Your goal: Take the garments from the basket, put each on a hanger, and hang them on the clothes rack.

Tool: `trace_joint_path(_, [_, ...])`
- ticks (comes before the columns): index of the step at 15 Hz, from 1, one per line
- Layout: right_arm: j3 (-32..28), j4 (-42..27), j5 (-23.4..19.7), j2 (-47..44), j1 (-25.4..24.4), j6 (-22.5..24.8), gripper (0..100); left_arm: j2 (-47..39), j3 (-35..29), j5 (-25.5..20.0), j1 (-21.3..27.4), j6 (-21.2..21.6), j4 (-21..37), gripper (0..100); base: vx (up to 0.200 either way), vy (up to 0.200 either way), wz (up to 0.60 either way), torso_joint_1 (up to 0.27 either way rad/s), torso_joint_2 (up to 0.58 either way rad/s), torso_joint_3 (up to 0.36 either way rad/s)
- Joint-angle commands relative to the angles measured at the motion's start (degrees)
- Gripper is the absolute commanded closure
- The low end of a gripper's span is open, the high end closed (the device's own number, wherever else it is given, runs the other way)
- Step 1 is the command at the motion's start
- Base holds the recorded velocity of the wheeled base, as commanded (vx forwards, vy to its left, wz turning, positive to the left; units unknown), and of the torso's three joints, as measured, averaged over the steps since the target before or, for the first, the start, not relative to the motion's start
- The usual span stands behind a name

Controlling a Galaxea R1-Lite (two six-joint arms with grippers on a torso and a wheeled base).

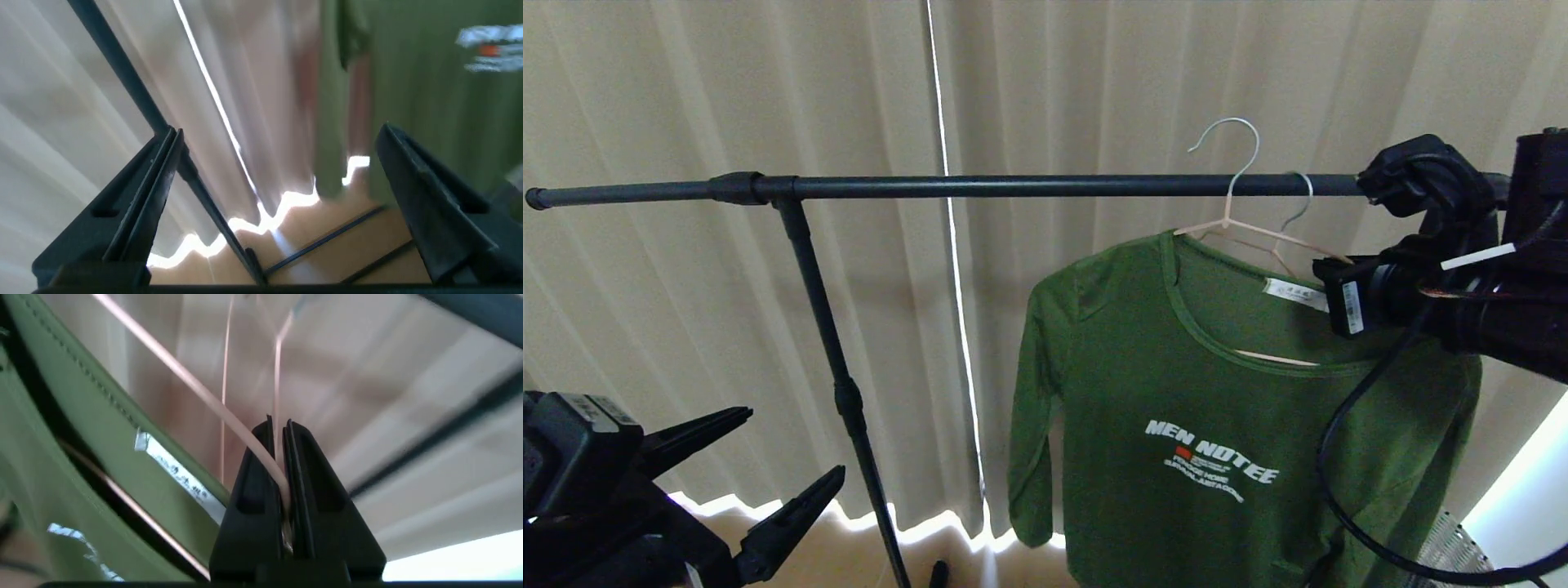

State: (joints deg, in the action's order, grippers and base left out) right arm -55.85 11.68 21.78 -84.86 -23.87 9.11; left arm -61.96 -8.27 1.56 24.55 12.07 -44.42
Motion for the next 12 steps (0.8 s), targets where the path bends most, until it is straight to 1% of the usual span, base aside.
trace_joint_path(1, [-4.1, 0.0, 1.7, -5.5, -0.2, -0.9, 100, 0.3, 0.0, 0.0, 0.0, -0.1, -0.1, 0, 0.000, 0.000, 0.00, 0.000, 0.00, 0.000])
trace_joint_path(4, [-8.1, 0.0, 4.8, -10.2, -0.7, -1.1, 100, 0.4, -0.1, 0.0, 0.0, 0.2, 0.0, 0, 0.000, 0.000, 0.00, 0.000, 0.00, 0.000])
trace_joint_path(5, [-9.0, 0.0, 6.4, -11.7, -1.6, -1.1, 100, 0.7, -0.2, 0.1, 0.1, 0.8, -0.1, 0, 0.000, 0.000, 0.00, 0.000, 0.00, 0.000])
trace_joint_path(6, [-9.6, -0.1, 7.9, -12.9, -2.2, -1.1, 100, 1.6, -0.2, 0.3, 0.1, 3.0, -0.1, 0, 0.000, 0.000, 0.00, 0.000, 0.00, 0.000])
trace_joint_path(8, [-10.2, -0.1, 8.6, -14.3, -2.4, -1.1, 100, 4.0, -0.3, 0.4, 0.1, 7.4, -0.1, 0, 0.000, 0.000, 0.00, 0.000, 0.00, 0.000])
trace_joint_path(10, [-10.0, 0.0, 9.5, -15.7, -3.0, -1.4, 100, 5.2, -0.8, 0.3, 0.1, 9.4, -0.1, 0, 0.000, 0.000, 0.00, 0.000, 0.00, 0.000])
trace_joint_path(12, [-10.3, 0.0, 10.4, -17.0, -4.1, -1.5, 100, 5.7, -1.1, 0.2, 0.2, 9.6, -0.1, 0, 0.000, 0.000, 0.00, 0.000, 0.00, 0.000])
